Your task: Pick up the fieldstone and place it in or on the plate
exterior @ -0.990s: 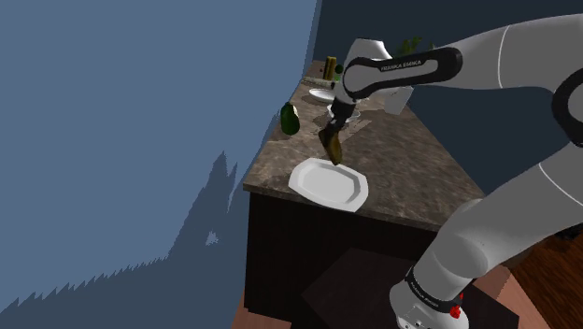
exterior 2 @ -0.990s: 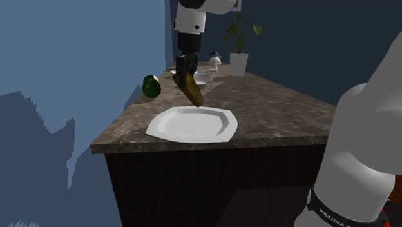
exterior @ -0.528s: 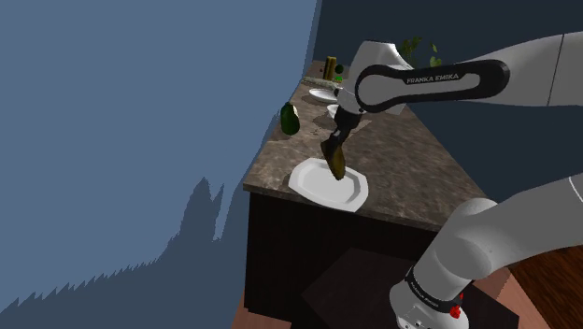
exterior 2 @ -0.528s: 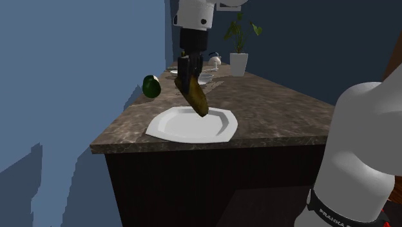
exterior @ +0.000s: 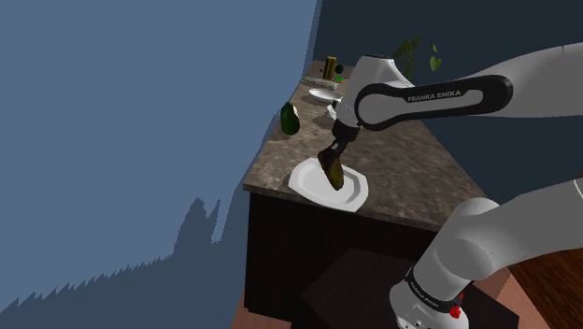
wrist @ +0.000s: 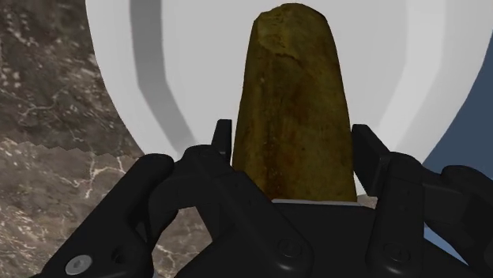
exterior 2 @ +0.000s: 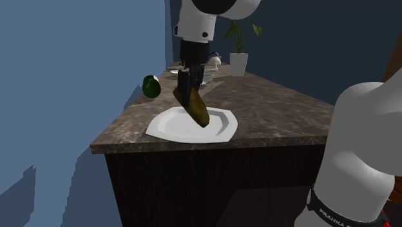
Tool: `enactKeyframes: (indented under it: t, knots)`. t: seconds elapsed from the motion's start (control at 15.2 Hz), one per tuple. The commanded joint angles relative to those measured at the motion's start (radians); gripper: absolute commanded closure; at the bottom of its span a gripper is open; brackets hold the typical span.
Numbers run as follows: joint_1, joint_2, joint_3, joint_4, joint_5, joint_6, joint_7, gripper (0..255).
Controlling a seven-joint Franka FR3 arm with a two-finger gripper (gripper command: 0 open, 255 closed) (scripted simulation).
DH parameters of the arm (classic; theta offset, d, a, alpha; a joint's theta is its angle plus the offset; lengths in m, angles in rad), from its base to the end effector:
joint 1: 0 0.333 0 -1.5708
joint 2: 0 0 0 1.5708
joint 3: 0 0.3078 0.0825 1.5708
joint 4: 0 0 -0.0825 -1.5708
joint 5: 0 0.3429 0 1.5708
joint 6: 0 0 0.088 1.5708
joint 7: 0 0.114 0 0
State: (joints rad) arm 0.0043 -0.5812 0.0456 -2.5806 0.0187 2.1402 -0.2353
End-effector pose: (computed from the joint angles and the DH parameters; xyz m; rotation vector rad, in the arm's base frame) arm 0.3488 0.0191 0.4673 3.0836 0.4196 0.2166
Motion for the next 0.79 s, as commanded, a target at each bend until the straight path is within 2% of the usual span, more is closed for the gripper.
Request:
enactKeyframes:
  t: [0.0,0.4,0.73]
  knots:
    - [0.0,0.011,0.001,-0.025,0.0,0.025,0.001,255]
    - [0.0,0.05,0.003,-0.089,0.001,0.128,0.002,255]
    - [0.0,0.05,0.003,-0.089,0.001,0.128,0.002,255]
